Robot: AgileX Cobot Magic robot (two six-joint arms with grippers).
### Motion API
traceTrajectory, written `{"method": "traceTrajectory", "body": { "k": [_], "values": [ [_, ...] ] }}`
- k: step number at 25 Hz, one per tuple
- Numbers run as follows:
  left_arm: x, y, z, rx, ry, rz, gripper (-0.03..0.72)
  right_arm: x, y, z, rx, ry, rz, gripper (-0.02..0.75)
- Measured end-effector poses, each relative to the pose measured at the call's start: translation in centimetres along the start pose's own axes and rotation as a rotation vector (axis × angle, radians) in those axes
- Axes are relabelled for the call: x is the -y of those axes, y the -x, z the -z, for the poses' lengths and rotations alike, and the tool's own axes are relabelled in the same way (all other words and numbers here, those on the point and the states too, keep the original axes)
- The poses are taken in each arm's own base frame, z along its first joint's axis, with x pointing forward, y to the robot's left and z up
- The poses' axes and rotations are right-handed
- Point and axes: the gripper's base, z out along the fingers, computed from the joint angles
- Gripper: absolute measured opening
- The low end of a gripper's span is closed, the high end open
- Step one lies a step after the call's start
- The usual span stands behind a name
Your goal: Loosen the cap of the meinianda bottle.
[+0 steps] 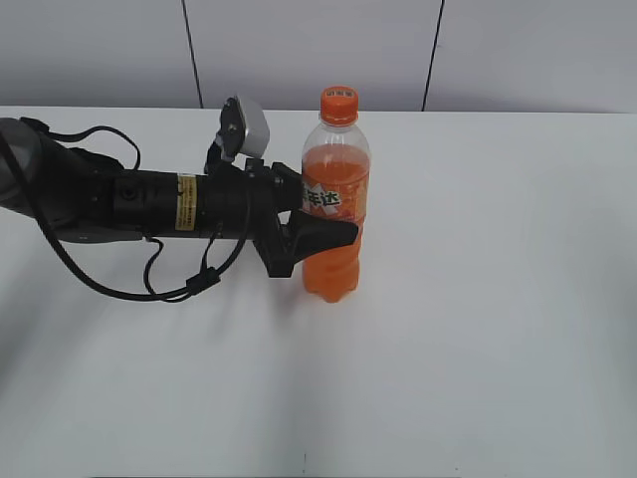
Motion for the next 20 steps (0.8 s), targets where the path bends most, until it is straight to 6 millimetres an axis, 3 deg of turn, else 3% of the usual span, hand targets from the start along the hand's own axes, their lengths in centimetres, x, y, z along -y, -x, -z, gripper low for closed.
{"method": "traceTrajectory", "body": {
  "k": [4,7,14,20],
  "values": [
    [0.0,0.0,0.0,0.0,0.0,0.0,0.431,-0.2,3.6,-1.1,-0.062,0.026,-0.011,0.382],
    [0.0,0.0,0.0,0.002,-0.002,0.0,0.431,-0.4,6.2,-3.6,-0.14,0.042,-0.02,0.372],
    [0.3,0.0,0.0,0.005,-0.028,-0.012,0.43,-1.0,9.8,-7.5,-0.236,0.115,-0.037,0.366],
    [0.7,0.0,0.0,-0.003,-0.079,-0.039,0.43,-2.0,12.6,-9.6,-0.255,0.161,-0.008,0.366]
  ]
}}
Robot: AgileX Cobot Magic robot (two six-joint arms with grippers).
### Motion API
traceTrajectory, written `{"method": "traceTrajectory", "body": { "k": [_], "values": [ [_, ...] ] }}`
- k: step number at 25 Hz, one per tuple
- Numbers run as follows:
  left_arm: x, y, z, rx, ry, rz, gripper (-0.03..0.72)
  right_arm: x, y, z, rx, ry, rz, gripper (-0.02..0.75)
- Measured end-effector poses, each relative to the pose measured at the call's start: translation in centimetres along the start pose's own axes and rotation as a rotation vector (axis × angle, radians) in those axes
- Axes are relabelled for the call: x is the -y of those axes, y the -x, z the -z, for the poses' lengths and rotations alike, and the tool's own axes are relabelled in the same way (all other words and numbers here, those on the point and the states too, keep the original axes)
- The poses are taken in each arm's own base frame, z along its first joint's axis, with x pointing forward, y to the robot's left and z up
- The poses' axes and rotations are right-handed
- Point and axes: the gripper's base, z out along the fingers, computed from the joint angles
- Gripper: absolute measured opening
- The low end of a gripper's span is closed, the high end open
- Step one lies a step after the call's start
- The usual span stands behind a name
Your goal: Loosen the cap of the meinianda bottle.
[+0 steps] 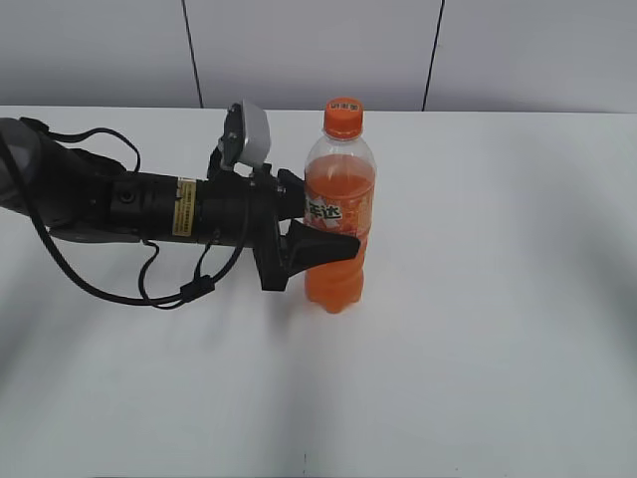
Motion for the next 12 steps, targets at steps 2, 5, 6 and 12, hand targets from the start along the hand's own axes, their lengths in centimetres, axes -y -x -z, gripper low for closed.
{"method": "traceTrajectory", "body": {
  "k": [2,5,6,12],
  "values": [
    [0.0,0.0,0.0,0.001,-0.005,-0.002,0.43,-0.9,1.0,-0.1,0.008,0.018,0.031,0.366],
    [0.1,0.0,0.0,0.0,-0.009,-0.004,0.43,-3.0,2.7,-0.1,0.03,0.052,0.101,0.366],
    [0.1,0.0,0.0,0.0,-0.01,-0.005,0.43,-4.0,3.2,-0.3,0.032,0.068,0.13,0.366],
    [0.1,0.0,0.0,0.001,-0.012,-0.005,0.43,-9.4,5.8,-1.2,0.05,0.148,0.252,0.366]
  ]
}}
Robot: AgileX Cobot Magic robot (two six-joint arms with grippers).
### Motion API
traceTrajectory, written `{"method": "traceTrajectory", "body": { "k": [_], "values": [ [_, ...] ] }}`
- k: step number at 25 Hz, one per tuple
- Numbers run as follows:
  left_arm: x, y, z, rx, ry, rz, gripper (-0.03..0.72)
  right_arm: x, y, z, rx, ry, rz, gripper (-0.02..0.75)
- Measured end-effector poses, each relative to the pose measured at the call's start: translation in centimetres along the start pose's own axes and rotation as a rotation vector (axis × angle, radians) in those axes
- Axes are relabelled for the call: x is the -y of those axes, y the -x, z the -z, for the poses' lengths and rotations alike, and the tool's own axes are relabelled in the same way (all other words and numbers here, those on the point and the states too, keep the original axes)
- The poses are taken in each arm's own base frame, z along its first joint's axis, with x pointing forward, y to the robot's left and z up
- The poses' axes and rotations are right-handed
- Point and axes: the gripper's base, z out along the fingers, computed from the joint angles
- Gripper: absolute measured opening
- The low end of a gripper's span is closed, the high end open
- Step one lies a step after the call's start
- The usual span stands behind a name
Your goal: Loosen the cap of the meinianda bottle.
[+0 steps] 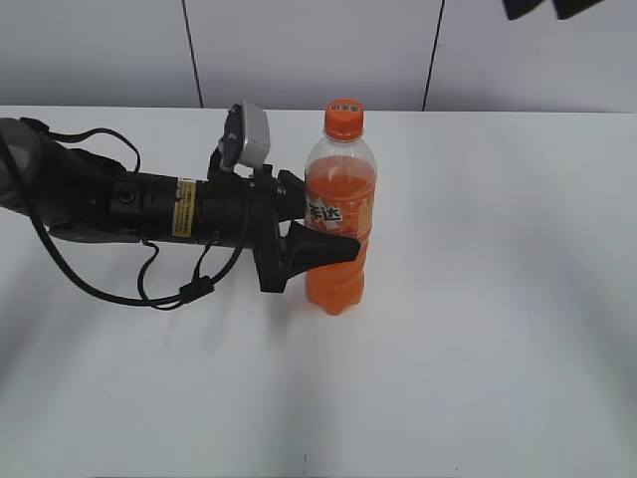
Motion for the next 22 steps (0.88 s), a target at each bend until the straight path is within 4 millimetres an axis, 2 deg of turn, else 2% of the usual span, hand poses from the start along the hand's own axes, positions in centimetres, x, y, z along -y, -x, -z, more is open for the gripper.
{"method": "traceTrajectory", "body": {
  "k": [8,14,17,22],
  "values": [
    [0.0,0.0,0.0,0.001,-0.001,0.0,0.43,-5.2,0.9,-4.3,-0.085,0.077,0.11,0.366],
    [0.0,0.0,0.0,0.0,-0.001,0.012,0.43,-7.9,1.3,-5.7,-0.101,0.111,0.164,0.366],
    [0.0,0.0,0.0,-0.001,-0.001,0.016,0.43,-8.6,1.3,-6.5,-0.118,0.119,0.18,0.366],
    [0.0,0.0,0.0,0.0,-0.001,0.02,0.43,-8.6,1.3,-8.3,-0.156,0.11,0.18,0.366]
  ]
}}
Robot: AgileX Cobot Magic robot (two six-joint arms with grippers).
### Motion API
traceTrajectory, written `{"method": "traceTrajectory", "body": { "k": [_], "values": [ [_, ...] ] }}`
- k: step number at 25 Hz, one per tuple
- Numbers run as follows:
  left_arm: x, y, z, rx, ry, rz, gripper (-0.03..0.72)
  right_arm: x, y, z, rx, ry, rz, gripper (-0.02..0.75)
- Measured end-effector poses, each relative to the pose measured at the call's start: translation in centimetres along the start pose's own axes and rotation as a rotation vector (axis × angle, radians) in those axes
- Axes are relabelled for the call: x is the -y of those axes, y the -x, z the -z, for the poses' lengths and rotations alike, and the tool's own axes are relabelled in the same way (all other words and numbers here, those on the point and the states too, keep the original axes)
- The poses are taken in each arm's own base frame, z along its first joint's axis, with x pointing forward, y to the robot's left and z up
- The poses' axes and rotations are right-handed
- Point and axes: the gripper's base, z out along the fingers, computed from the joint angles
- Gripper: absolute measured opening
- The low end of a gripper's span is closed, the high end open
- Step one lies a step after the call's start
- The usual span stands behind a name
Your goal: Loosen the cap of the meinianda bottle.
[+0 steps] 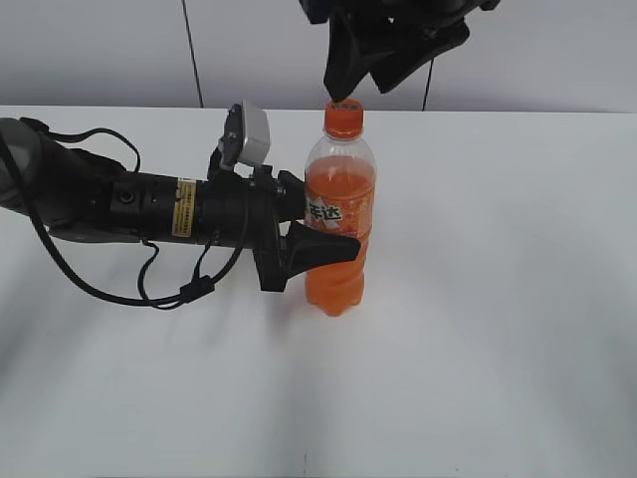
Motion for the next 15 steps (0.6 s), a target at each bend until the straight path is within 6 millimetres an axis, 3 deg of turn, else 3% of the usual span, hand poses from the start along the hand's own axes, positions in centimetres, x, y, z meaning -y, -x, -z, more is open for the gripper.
{"method": "traceTrajectory", "body": {
  "k": [7,15],
  "values": [
    [0.0,-0.01,0.0,-0.001,0.001,0.003,0.43,0.07,0.19,-0.49,-0.007,-0.001,0.018,0.368],
    [-0.01,-0.01,0.0,-0.001,0.001,0.006,0.43,0.18,0.27,-1.11,-0.021,-0.003,0.061,0.471]
  ]
}}
